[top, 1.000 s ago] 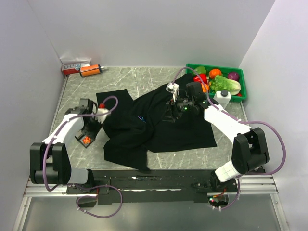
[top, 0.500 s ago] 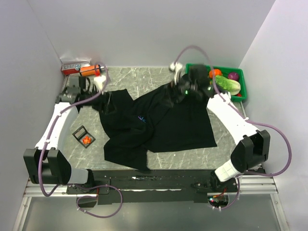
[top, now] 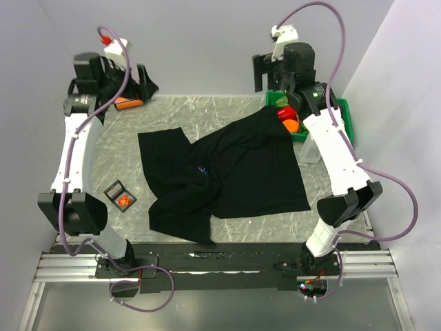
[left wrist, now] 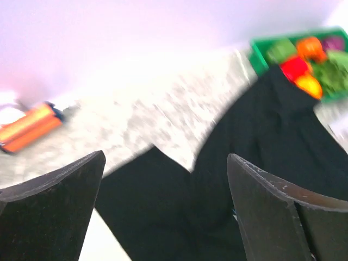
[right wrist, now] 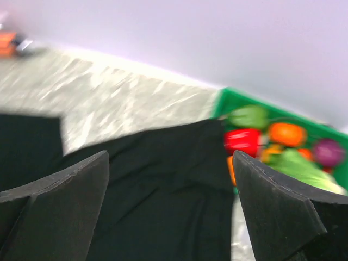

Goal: Remove the brooch from the garment

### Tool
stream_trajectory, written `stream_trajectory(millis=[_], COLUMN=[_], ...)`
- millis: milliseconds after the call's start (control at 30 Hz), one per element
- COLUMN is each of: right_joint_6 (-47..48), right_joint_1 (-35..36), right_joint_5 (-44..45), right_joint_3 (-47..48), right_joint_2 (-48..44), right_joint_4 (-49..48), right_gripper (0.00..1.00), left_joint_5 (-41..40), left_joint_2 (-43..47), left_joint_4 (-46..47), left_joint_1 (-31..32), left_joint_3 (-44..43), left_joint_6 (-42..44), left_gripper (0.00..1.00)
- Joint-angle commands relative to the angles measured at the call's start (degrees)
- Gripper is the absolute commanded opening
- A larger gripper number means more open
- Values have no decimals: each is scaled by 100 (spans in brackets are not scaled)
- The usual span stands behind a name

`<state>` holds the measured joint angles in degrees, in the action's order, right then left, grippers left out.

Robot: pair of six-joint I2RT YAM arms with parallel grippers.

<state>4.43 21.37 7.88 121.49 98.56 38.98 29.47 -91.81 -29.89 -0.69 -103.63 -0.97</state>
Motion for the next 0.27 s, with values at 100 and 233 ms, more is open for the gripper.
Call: stream_trajectory(millis=[100, 233], right_joint_6=[146, 172], right_joint_1=[-202, -317], right_joint_5=[1946, 1796], right_joint_3=[-522, -459], right_joint_2=[-1014, -1085], right_joint_4=[-1657, -1586], right_gripper=[100, 100], left_joint_5=[-1284, -1532], left_joint_2=[-13, 321], left_joint_4=[597, 1063], left_joint_1=[-151, -186], left_joint_3=[-825, -316], left_joint_6=[-167, -140], left_gripper=[99, 99])
